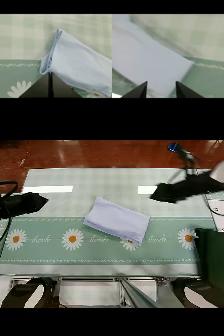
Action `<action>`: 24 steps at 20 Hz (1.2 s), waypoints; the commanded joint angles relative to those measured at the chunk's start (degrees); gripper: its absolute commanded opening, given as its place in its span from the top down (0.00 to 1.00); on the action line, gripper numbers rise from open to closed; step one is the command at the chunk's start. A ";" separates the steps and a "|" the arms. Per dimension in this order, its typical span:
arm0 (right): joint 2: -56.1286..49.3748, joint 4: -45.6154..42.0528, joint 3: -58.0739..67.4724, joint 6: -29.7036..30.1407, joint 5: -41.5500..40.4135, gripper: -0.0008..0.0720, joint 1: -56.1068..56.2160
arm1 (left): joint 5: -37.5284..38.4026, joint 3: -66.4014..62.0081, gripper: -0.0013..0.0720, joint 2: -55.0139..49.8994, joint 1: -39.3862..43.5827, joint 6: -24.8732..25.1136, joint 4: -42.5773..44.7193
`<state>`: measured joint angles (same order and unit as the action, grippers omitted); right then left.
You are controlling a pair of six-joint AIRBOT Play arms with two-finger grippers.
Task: Fold the shirts.
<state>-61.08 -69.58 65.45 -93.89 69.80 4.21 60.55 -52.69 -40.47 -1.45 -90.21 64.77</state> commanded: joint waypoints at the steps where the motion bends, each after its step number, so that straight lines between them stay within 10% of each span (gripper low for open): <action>1: 15.43 -14.91 -20.28 -14.38 -7.96 0.42 -9.92 | -0.17 0.11 0.96 -0.07 -0.17 0.22 0.13; 10: -2.99 39.95 -40.79 12.50 -24.57 0.42 -9.33 | -2.08 0.13 0.96 -0.68 -0.17 0.17 0.07; 15: -18.08 44.98 -33.29 17.90 -23.28 0.44 0.39 | -2.05 0.13 0.96 -1.36 0.17 0.17 -0.31; 19: -21.84 48.00 -22.27 24.37 -20.65 0.97 7.23 | -2.05 0.13 0.96 -1.84 0.17 0.20 -0.28; 24: -21.84 27.61 1.86 15.06 -12.59 0.97 9.68 | -2.05 0.13 0.96 -4.44 0.98 0.22 -0.24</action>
<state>-82.24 -31.27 55.07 -73.71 52.34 12.23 58.50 -52.58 -43.59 -0.95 -90.02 64.47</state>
